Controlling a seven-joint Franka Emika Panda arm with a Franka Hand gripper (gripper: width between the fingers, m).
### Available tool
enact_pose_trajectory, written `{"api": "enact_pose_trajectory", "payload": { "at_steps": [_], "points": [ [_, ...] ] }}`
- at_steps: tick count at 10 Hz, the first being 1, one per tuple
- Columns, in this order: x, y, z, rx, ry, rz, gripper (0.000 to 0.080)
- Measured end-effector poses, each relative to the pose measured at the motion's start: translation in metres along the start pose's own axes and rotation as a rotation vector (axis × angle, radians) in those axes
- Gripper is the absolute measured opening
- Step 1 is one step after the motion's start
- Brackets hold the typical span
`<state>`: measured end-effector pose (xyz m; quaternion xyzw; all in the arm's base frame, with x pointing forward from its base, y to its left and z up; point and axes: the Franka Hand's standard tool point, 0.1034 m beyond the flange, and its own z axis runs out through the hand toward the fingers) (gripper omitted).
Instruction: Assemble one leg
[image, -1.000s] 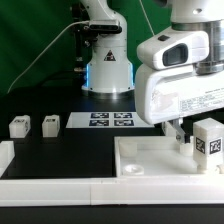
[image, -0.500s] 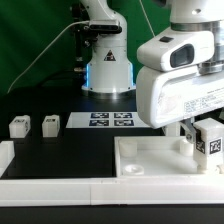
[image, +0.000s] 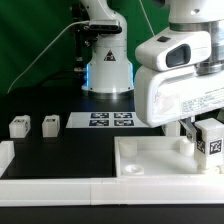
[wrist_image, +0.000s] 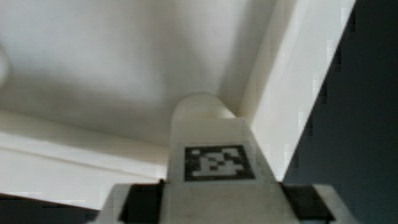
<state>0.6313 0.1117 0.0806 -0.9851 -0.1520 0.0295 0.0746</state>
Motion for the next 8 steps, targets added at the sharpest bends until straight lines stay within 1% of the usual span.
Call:
{"api": "enact_pose_trajectory", "payload": {
  "at_steps": [1,6,8],
  "points": [
    [0.0002,-0.0002,0.0000,0.001,0.001,0.058,0.0294],
    [0.0020,-0.0023,0.0009,0.000,0.016,0.722,0.0294],
    [0.0021,-0.0032,0.0012,0.001,0.016,0.922,0.0294]
  ]
}}
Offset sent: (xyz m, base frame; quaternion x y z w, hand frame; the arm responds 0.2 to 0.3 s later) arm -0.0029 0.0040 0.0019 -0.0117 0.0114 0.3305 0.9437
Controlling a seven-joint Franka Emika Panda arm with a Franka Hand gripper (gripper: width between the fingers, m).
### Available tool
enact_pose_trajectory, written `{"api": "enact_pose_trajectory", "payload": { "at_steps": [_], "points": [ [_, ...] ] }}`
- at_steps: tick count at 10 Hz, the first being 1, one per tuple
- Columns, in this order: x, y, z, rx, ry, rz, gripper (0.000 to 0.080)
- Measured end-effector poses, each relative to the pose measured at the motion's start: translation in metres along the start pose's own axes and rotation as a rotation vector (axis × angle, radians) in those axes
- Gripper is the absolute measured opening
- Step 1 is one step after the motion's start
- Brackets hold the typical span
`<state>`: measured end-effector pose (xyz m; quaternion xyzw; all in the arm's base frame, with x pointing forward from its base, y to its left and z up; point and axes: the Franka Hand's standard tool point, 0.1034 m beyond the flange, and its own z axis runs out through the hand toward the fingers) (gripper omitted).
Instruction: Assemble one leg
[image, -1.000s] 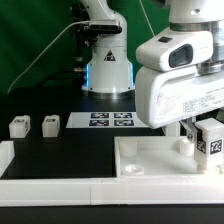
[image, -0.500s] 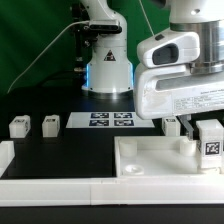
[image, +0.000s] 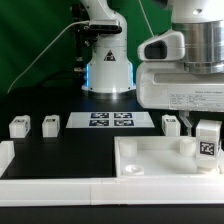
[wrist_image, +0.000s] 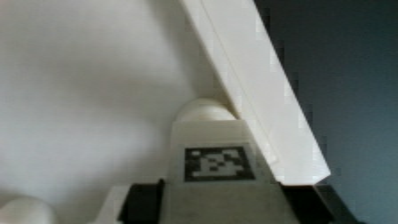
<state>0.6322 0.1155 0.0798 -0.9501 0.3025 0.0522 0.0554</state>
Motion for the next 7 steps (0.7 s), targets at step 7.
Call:
{"api": "enact_pose_trajectory", "payload": {
  "at_steps": [7],
  "points": [
    [-0.0034,-0.0032,0.0015,0.004,-0.009,0.561,0.0294]
  ]
}}
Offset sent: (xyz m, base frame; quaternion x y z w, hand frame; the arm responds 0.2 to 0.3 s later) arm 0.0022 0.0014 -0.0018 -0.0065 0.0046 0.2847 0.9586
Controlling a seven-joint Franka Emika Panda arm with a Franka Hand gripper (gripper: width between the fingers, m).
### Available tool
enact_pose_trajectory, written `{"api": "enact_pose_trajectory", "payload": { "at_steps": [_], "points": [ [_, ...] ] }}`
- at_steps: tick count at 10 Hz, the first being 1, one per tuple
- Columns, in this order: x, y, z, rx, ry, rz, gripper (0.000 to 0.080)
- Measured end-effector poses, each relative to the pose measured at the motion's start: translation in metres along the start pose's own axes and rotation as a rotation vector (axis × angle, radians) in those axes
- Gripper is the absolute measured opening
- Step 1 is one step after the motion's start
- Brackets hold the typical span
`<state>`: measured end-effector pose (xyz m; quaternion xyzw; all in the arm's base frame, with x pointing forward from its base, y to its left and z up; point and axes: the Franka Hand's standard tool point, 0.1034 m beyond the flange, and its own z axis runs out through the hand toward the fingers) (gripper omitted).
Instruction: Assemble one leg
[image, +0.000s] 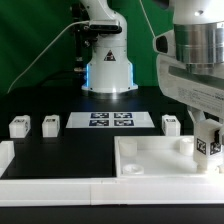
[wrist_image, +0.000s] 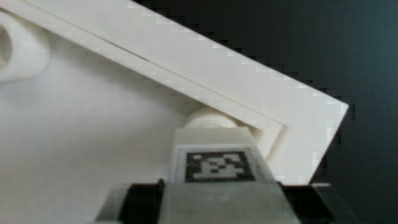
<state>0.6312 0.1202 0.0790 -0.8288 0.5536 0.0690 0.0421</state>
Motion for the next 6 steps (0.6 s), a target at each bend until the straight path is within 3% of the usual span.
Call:
{"api": "enact_pose_trajectory", "payload": {
  "at_steps": [3,6],
  "points": [
    [-0.0021,-0.0004,0.0004,-0.001,0.000,-0.011,0.0608],
    [-0.0033,0.0027,0.0020,-0.019,-0.009,-0.110,0.0647]
  ]
}}
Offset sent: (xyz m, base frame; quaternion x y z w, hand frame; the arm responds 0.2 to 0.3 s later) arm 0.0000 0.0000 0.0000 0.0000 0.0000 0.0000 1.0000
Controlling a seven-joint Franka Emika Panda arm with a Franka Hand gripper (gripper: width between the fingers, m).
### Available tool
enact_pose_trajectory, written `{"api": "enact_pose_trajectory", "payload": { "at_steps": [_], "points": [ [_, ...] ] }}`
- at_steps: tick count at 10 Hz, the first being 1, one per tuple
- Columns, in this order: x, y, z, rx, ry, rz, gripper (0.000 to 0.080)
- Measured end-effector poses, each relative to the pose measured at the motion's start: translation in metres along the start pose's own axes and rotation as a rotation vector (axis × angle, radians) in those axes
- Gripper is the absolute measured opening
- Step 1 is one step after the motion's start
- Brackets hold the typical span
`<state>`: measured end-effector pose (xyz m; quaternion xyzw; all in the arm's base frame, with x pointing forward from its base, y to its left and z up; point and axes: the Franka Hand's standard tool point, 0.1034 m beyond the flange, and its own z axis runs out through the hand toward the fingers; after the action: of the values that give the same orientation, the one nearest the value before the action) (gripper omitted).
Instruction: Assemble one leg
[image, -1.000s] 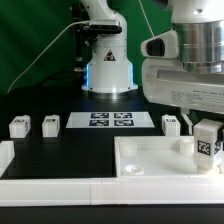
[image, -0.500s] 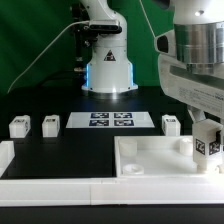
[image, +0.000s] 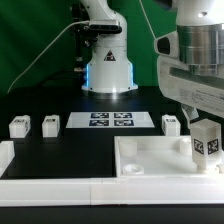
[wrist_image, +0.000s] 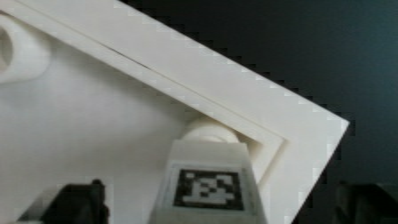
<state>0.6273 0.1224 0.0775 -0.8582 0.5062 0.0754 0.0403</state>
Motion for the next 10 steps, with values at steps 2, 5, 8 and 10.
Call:
{"api": "enact_pose_trajectory", "payload": {
  "at_steps": [2,5,8,10],
  "points": [
    [0.0022,0.0028,-0.0005,-0.011,-0.005,-0.275,0.0649],
    [0.0033,0.0037,-0.0005,-0.012,-0.008,-0.602,0.0649],
    [0.0054,0.0044,-0.0009,-0.012,-0.009,-0.956,0.0649],
    [0.0081,0.0053,-0.0013,-0.010,-0.010,-1.175,0.0649]
  ]
}}
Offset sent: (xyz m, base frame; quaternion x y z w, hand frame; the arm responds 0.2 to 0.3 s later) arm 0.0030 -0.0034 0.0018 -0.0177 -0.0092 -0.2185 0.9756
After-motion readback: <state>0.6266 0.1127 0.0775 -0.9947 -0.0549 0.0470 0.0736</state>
